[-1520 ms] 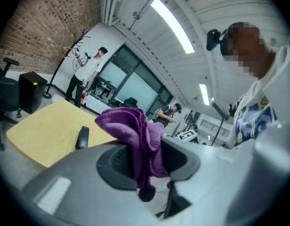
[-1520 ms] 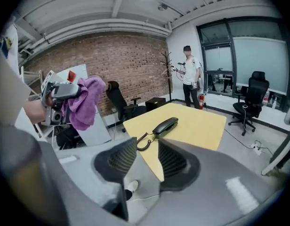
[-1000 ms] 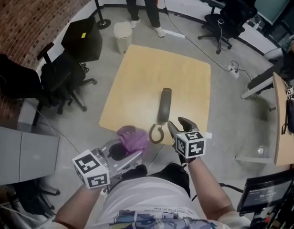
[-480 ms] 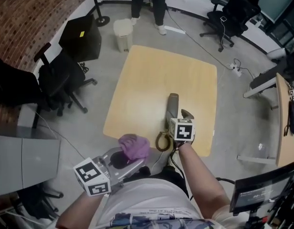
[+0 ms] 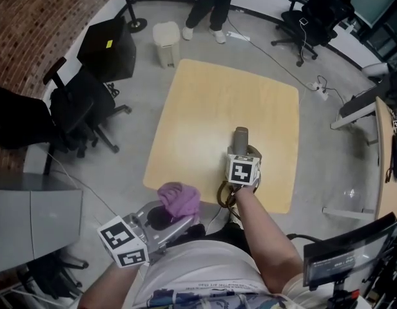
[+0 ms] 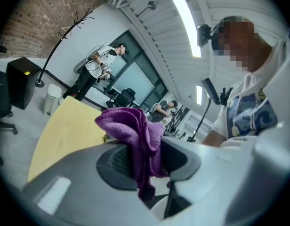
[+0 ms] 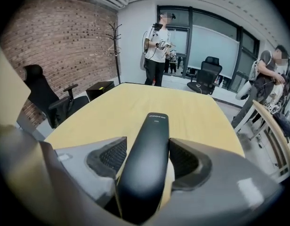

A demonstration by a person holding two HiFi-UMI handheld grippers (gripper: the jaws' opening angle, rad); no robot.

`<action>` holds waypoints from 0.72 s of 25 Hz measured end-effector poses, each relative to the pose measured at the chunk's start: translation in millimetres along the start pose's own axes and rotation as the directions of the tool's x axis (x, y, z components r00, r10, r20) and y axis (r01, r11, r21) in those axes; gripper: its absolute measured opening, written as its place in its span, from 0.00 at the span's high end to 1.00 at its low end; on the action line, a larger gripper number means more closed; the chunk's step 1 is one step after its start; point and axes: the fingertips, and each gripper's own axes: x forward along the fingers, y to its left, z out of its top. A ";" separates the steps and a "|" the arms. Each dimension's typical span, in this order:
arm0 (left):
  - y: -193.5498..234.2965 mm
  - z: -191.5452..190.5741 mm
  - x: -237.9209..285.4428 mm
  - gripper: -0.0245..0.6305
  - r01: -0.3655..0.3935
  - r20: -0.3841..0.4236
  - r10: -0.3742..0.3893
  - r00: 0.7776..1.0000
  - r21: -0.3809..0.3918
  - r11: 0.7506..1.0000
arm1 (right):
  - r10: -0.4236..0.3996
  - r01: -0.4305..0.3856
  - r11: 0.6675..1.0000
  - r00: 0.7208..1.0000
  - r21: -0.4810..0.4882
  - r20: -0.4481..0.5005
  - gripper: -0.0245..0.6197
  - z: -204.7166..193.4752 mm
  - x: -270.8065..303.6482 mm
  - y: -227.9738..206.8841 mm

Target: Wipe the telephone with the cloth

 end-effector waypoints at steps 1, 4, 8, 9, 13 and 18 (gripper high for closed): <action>1.8 0.4 -1.0 0.74 -0.002 0.002 0.002 1.000 -0.003 1.000 | -0.015 0.015 1.000 1.000 -0.015 -0.008 0.53 -0.9 1.2 -2.0; 5.0 -0.7 -3.3 0.74 -0.002 0.004 0.002 1.000 -0.009 1.000 | -0.040 0.039 0.999 0.999 -0.016 -0.021 0.53 -4.4 2.0 -6.1; 10.5 -0.3 -3.2 0.74 -0.002 0.009 0.002 1.000 -0.014 1.000 | -0.047 0.047 0.999 0.999 -0.005 -0.017 0.55 -4.6 0.0 -9.8; 11.4 -0.3 -2.5 0.74 -0.001 0.010 0.001 1.000 -0.014 1.000 | -0.045 0.045 0.999 0.999 0.003 -0.013 0.56 -4.9 -0.4 -11.1; 12.9 0.0 0.6 0.74 0.008 0.011 -0.007 1.000 -0.012 1.000 | -0.018 0.018 0.999 1.000 0.034 0.010 0.57 -3.2 -6.0 -10.4; 10.4 2.0 8.3 0.74 0.024 0.010 -0.024 1.000 -0.007 1.000 | 0.014 -0.016 0.999 0.999 0.039 0.047 0.57 6.2 -20.4 -16.6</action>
